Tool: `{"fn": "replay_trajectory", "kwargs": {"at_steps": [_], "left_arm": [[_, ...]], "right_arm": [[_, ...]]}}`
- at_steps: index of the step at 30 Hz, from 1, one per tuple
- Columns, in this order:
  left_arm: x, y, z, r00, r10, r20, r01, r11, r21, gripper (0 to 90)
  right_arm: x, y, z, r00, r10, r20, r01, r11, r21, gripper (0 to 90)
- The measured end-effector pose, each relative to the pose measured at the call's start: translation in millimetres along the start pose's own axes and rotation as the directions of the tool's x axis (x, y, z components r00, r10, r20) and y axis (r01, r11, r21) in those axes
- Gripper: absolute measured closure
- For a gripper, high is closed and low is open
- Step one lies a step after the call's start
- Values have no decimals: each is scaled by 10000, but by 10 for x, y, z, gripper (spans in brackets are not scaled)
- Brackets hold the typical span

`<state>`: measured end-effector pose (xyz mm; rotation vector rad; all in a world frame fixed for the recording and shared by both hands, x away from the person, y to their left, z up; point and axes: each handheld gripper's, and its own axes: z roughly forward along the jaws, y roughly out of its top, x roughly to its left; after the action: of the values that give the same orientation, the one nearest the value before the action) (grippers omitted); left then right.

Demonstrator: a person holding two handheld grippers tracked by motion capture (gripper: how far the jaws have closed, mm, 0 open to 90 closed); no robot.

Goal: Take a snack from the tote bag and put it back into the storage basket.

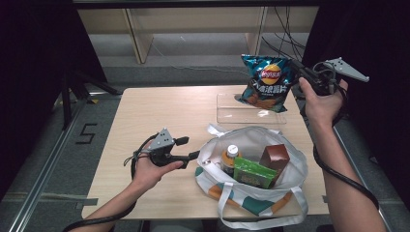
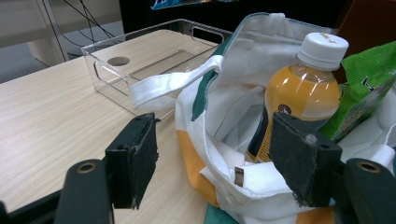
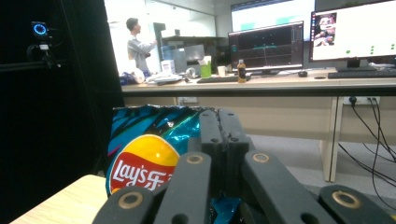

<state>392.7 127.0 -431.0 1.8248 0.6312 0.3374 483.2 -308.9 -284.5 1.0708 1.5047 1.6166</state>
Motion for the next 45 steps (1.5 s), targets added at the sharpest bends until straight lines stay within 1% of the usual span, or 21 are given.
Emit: {"fn": "replay_trajectory", "kwargs": {"at_steps": [3, 5, 6, 7, 10, 11, 12, 14, 16, 17, 18, 23, 24, 26, 34, 36, 39, 40, 42, 43, 45], "left_arm": [[9, -6, 6, 10000, 10, 88, -10, 10000, -32, 319], [3, -7, 5, 10000, -69, 33, 69, 10000, -39, 319], [2, -3, -2, 10000, -22, -36, 22, 10000, 36, 319], [6, 0, -1, 10000, 54, 16, -54, 10000, 15, 319], [9, -1, -3, 10000, 67, 8, -67, 10000, 19, 319], [6, -5, 0, 10000, -41, -14, 41, 10000, -16, 319], [8, -6, 3, 10000, -54, 28, 54, 10000, -42, 318], [10, -2, -2, 10000, 61, -15, -61, 10000, 5, 317], [3, -3, -3, 10000, -24, -51, 24, 10000, 8, 317], [8, -1, -1, 10000, 72, -12, -71, 10000, 0, 317], [1, -7, 3, 10000, -61, -25, 61, 10000, -21, 317], [0, -9, 3, 10000, -40, -27, 40, 10000, -29, 314], [1, -5, -3, 10000, 18, -85, -18, 10000, 9, 314], [-1, -5, -5, 10000, -12, -89, 12, 10000, -19, 313], [-2, -6, -6, 9999, -10, -100, 10, 10000, -22, 311], [-1, -8, -8, 9999, -3, -103, 3, 10000, -10, 310], [-3, -9, -14, 9999, 23, -103, -23, 10000, -16, 311], [1, -7, -15, 9999, 88, -85, -88, 10000, -22, 310], [-3, -6, -16, 9999, 36, -116, -37, 10000, -29, 310], [-6, -7, -15, 9999, 23, -105, -23, 10000, -24, 310], [-15, -8, -14, 9999, 4, -123, -4, 10000, 11, 310]], "right_arm": [[-11, -13, 14, 9999, 70, 98, -72, 9998, 206, 900], [-19, -15, 25, 10000, 39, 68, -40, 9999, 147, 900], [-31, -20, 36, 10000, -31, 67, 31, 9999, 99, 900], [-25, -24, 42, 9999, 105, 119, -107, 9998, 192, 900], [-38, -26, 51, 9998, -103, 175, 98, 9996, 261, 900], [-27, -32, 61, 9997, 130, 217, -134, 9997, 198, 900], [-40, -32, 67, 9998, 8, 204, -13, 9997, 251, 900], [-50, -41, 81, 9997, 54, 222, -58, 9998, 188, 900], [-67, -43, 91, 9998, 12, 215, -16, 9998, 202, 900], [-67, -43, 91, 9998, 12, 215, -16, 9998, 202, 900], [-66, -44, 91, 9996, 86, 259, -93, 9995, 301, 900], [-76, -65, 130, 9991, 246, 339, -256, 9992, 306, 900], [-91, -67, 141, 9993, 117, 352, -127, 9995, 275, 900], [-90, -74, 152, 9989, 261, 382, -271, 9992, 280, 900], [-117, -96, 212, 9988, 206, 440, -218, 9994, 268, 900], [-113, -99, 225, 9981, 387, 481, -403, 9986, 338, 900], [-139, -105, 244, 9983, 264, 524, -282, 9991, 330, 900], [-133, -111, 248, 9975, 406, 577, -427, 9985, 342, 900], [-150, -117, 261, 9980, 298, 563, -319, 9988, 371, 900], [-143, -122, 263, 9973, 405, 605, -432, 9981, 436, 900], [-153, -133, 277, 9973, 333, 649, -369, 9979, 541, 900]]}}
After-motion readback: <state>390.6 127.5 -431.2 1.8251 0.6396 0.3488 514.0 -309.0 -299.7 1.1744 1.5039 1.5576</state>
